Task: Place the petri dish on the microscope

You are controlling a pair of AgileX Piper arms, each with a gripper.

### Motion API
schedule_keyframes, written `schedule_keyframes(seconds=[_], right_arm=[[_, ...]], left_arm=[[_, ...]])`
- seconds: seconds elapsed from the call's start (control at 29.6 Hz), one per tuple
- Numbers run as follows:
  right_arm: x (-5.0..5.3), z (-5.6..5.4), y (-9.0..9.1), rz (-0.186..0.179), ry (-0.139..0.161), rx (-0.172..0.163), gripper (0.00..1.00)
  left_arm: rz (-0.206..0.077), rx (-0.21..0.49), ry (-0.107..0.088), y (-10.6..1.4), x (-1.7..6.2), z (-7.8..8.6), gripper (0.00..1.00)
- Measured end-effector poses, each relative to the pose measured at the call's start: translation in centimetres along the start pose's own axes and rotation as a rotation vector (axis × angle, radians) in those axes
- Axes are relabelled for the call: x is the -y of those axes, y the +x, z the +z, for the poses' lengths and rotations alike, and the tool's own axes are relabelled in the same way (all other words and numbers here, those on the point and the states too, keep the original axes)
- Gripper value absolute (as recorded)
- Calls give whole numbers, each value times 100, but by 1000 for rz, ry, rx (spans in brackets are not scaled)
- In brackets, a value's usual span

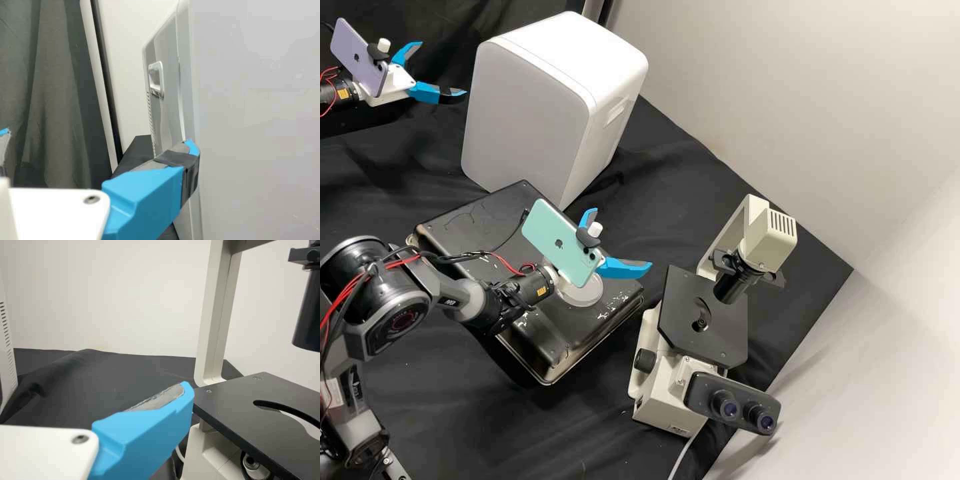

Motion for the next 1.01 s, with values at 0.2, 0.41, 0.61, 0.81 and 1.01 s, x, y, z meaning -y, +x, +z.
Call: schedule_keyframes(seconds=[0.2, 0.41, 0.61, 0.81, 1.01], right_arm=[[0, 0, 0, 0, 0, 0, 100], [0, 0, 0, 0, 0, 0, 100], [0, 0, 0, 0, 0, 0, 100], [0, 0, 0, 0, 0, 0, 100], [0, 0, 0, 0, 0, 0, 100]], left_arm=[[0, 0, 0, 0, 0, 0, 100], [-3, 8, 6, -4, 6, 7, 100], [-36, 46, 11, -151, 79, 54, 100], [-52, 111, 10, -447, 135, 206, 100], [-25, 200, -3, -755, 82, 361, 100]])
